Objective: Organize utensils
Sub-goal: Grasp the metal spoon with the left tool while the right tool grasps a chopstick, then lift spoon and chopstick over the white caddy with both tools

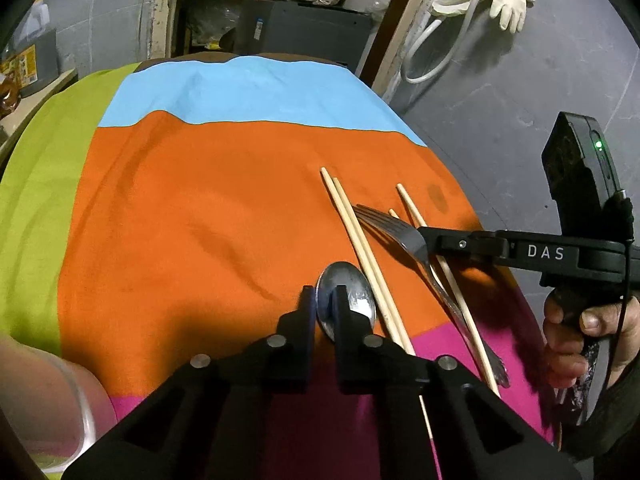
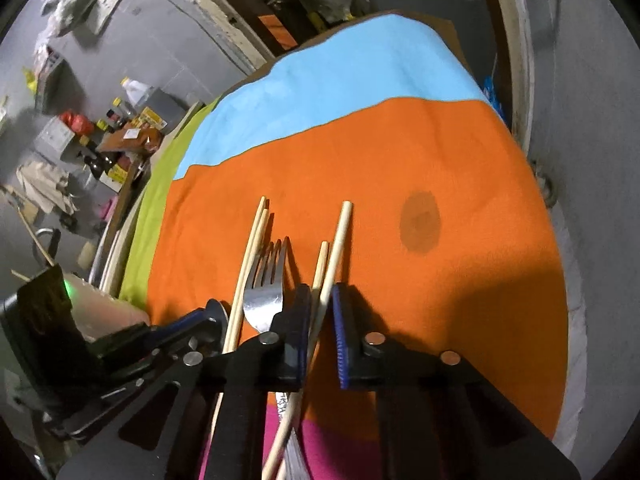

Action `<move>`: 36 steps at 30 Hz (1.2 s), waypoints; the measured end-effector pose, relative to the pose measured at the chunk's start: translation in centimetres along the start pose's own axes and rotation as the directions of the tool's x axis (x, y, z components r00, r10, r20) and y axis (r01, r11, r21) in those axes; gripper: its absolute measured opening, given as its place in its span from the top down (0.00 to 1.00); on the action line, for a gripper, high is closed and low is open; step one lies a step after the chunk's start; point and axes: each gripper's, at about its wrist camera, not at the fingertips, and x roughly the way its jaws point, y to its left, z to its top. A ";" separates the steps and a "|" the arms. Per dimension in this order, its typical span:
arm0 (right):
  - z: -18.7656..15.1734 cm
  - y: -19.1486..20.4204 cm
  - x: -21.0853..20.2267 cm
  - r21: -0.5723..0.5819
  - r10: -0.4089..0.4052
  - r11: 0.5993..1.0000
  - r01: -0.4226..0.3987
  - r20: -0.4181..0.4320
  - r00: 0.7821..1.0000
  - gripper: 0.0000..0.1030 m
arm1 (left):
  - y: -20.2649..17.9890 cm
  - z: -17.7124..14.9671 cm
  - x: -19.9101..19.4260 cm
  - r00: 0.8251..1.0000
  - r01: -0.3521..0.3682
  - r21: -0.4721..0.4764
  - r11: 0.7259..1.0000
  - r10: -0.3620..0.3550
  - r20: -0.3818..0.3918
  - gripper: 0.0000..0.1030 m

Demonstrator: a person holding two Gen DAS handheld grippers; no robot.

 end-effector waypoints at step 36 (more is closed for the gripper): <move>-10.5 11.7 -10.1 -0.327 0.066 0.886 0.330 0.792 0.607 0.97 | -4.8 -3.6 -16.0 0.739 -0.257 0.015 0.966 0.187 0.647 1.00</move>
